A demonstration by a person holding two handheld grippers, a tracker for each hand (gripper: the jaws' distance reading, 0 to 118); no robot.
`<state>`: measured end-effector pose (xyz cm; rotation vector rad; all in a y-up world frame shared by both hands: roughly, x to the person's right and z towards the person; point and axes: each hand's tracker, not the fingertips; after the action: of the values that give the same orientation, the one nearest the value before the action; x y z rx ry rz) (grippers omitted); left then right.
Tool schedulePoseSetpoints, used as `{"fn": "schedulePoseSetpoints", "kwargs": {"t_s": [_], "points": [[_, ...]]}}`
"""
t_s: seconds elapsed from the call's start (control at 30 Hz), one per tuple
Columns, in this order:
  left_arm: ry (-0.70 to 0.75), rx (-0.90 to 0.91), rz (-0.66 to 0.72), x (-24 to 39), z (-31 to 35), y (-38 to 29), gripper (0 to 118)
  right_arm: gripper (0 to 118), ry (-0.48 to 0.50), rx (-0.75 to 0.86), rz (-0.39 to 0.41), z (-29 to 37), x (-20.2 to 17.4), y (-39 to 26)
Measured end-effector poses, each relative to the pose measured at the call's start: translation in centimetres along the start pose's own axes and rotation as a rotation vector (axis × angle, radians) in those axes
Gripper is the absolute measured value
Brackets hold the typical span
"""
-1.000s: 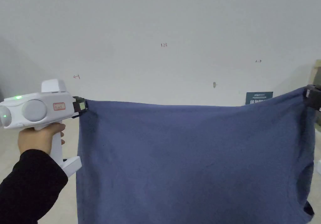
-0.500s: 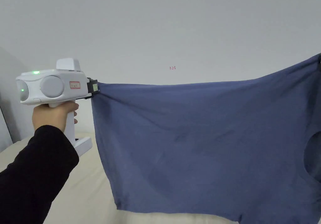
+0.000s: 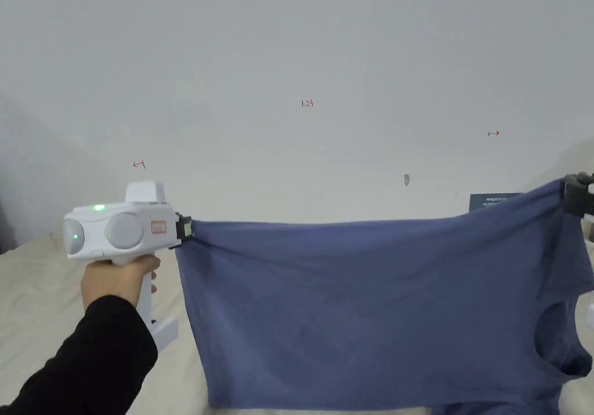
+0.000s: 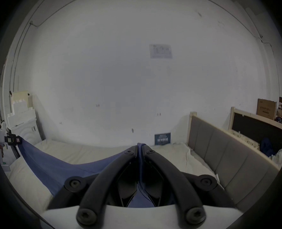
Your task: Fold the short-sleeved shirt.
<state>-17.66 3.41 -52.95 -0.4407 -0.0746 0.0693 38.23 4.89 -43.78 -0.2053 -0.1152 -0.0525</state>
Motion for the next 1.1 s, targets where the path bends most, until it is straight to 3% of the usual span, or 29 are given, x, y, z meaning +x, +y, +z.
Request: {"fn": "schedulePoseSetpoints", "kwargs": {"t_s": [0.37,0.8,1.1], "points": [[0.0,-0.156,0.015,-3.3,0.7,-13.0,0,2,0.044,-0.167,-0.115,5.4,-0.4,-13.3],[-0.002,-0.307,0.058,-5.7,11.4,-28.2,0,2,0.041,-0.324,-0.166,20.9,0.0,-24.9],[0.012,-0.399,0.056,-6.3,16.6,-35.4,0,2,0.016,-0.416,-0.222,28.2,1.9,-30.0]]}}
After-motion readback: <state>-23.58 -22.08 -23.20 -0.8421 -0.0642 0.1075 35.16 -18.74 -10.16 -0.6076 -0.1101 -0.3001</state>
